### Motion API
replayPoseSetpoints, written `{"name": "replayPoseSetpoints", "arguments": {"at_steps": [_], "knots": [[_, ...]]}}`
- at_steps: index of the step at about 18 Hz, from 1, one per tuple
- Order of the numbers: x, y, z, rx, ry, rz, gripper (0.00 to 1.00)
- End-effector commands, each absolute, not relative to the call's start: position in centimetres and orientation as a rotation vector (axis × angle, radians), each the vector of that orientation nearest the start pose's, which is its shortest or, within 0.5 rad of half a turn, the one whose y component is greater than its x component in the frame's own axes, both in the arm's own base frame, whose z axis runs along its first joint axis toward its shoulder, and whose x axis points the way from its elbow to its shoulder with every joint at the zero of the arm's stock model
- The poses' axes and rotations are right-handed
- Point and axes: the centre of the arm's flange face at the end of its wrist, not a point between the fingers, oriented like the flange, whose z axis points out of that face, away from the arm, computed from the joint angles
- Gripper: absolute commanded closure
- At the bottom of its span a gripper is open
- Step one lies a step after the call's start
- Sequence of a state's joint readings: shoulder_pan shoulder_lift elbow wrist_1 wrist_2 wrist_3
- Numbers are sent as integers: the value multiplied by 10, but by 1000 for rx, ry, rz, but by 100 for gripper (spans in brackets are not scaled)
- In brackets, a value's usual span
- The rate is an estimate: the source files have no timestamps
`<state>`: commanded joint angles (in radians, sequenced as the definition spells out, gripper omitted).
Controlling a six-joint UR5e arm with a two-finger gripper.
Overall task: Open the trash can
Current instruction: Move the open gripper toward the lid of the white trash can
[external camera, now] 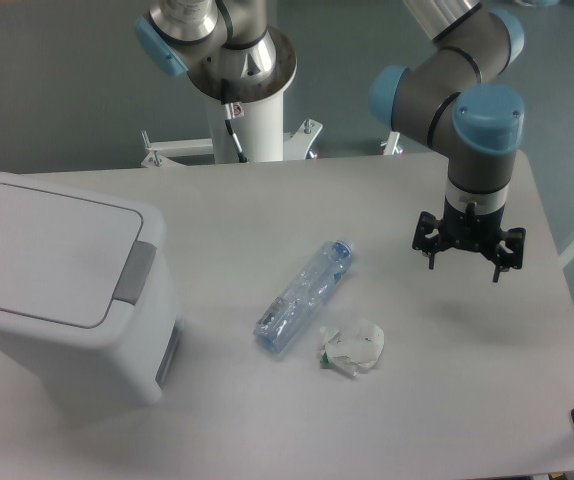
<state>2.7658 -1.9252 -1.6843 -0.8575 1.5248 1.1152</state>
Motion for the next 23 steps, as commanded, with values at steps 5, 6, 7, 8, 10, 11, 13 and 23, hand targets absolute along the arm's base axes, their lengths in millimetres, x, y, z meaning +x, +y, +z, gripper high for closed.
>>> {"name": "replayPoseSetpoints", "arguments": {"at_steps": [5,6,7,8,10,11,13,23], "knots": [[-511,359,317,-2928,-90,267,0],[-507,363,324,-2903,-77,265,0],[-503,369,326,-2887,-60,256,0],[-500,372,325,-2880,-50,247,0],[-497,375,324,-2872,-83,234,0],[-494,376,323,-2859,-147,213,0],[-487,389,330,-2801,-257,176,0],[-457,448,400,-2520,-502,10,0]]}}
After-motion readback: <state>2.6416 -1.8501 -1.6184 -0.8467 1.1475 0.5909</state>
